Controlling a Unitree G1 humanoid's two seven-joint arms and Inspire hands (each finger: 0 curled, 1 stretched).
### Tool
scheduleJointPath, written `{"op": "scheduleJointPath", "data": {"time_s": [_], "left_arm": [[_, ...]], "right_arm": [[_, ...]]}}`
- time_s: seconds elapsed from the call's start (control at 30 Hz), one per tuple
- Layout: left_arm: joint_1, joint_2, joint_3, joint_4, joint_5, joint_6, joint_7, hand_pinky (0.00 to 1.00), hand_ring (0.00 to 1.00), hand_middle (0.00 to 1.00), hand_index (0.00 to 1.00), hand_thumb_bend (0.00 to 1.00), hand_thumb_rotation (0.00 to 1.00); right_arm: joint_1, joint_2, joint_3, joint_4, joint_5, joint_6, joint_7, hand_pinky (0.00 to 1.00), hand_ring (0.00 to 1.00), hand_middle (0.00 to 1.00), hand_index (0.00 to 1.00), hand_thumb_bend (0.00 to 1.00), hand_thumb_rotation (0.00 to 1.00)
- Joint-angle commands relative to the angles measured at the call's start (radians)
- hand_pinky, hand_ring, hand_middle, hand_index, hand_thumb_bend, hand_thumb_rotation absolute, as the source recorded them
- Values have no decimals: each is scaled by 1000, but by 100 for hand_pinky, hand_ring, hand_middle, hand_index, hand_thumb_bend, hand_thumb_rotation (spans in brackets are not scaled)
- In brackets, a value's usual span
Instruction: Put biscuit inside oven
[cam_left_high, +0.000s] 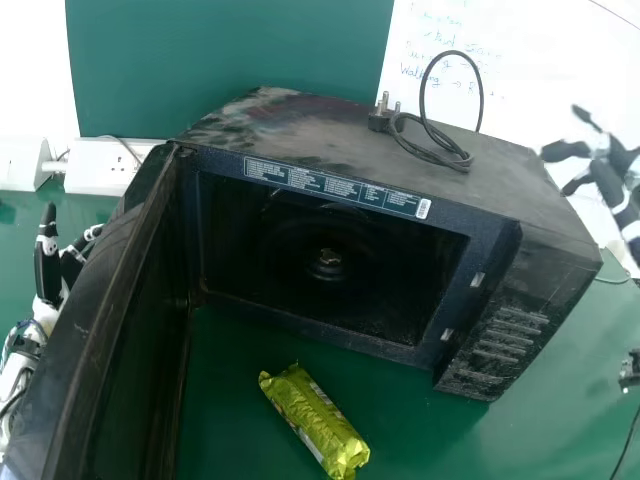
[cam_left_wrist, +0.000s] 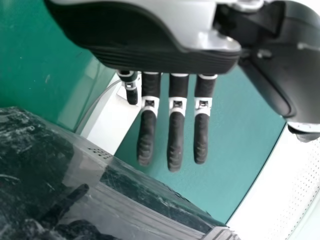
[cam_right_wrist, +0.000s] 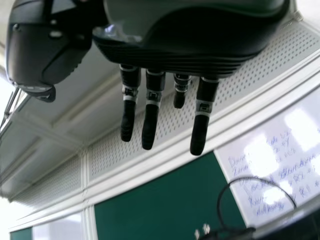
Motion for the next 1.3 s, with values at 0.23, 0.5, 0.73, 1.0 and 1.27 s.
{"op": "scheduleJointPath", "data": {"time_s": [0.23, 0.5, 0.73, 1.0, 1.27], "left_arm": [[3, -3, 6, -3, 4, 6, 8, 26, 33, 41, 49, 52, 7], [2, -4, 6, 2, 5, -3, 0, 25, 33, 41, 49, 52, 7], [3, -10, 2, -10, 5, 7, 15, 25, 33, 41, 49, 52, 7], [1, -13, -1, 3, 11, -17, -6, 26, 33, 42, 49, 52, 7], [-1, -19, 1, 0, 9, -10, 0, 26, 34, 42, 49, 52, 7]], "right_arm": [[35, -57, 8, -15, 64, 33, 120, 53, 67, 74, 77, 87, 30], [46, -91, 10, 38, 105, -65, 269, 55, 68, 74, 82, 80, 37], [42, -127, 59, 76, 107, -117, 352, 57, 70, 76, 84, 90, 50], [84, -150, 83, -60, 21, 19, 322, 51, 66, 75, 83, 100, 60], [120, -181, 44, -289, -109, 287, 298, 56, 71, 77, 84, 100, 50]]}}
